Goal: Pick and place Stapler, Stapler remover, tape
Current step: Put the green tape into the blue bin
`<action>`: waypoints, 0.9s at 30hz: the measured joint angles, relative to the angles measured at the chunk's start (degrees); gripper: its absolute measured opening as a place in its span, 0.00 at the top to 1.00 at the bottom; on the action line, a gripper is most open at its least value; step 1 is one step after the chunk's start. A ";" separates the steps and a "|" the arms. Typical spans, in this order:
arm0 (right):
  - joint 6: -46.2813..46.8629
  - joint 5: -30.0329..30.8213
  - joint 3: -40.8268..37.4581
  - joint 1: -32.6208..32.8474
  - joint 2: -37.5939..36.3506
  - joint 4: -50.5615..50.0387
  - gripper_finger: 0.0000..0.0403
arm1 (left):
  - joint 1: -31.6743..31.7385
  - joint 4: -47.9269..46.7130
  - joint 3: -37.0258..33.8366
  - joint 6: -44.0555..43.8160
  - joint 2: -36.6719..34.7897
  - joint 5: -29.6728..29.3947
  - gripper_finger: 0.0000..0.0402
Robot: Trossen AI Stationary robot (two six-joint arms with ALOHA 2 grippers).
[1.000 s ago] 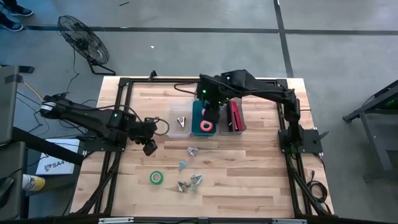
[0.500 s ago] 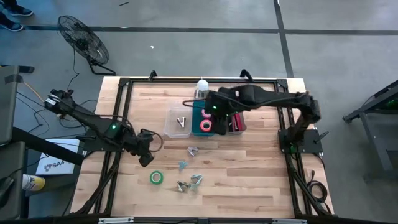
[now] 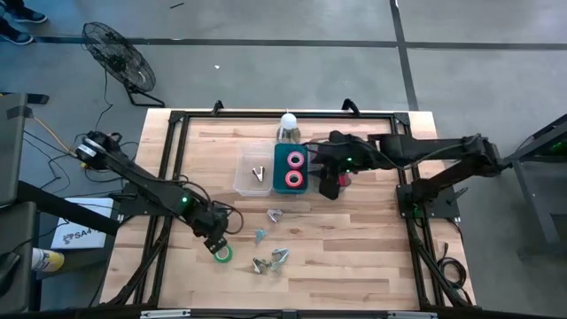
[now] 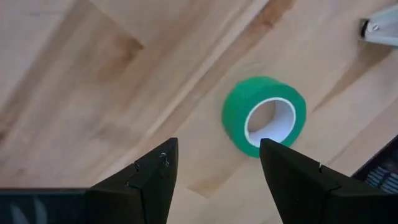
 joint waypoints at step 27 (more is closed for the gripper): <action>-0.37 -2.75 -6.93 -0.06 -8.61 -0.07 0.40 | 0.06 11.06 0.35 -6.28 15.94 5.48 0.45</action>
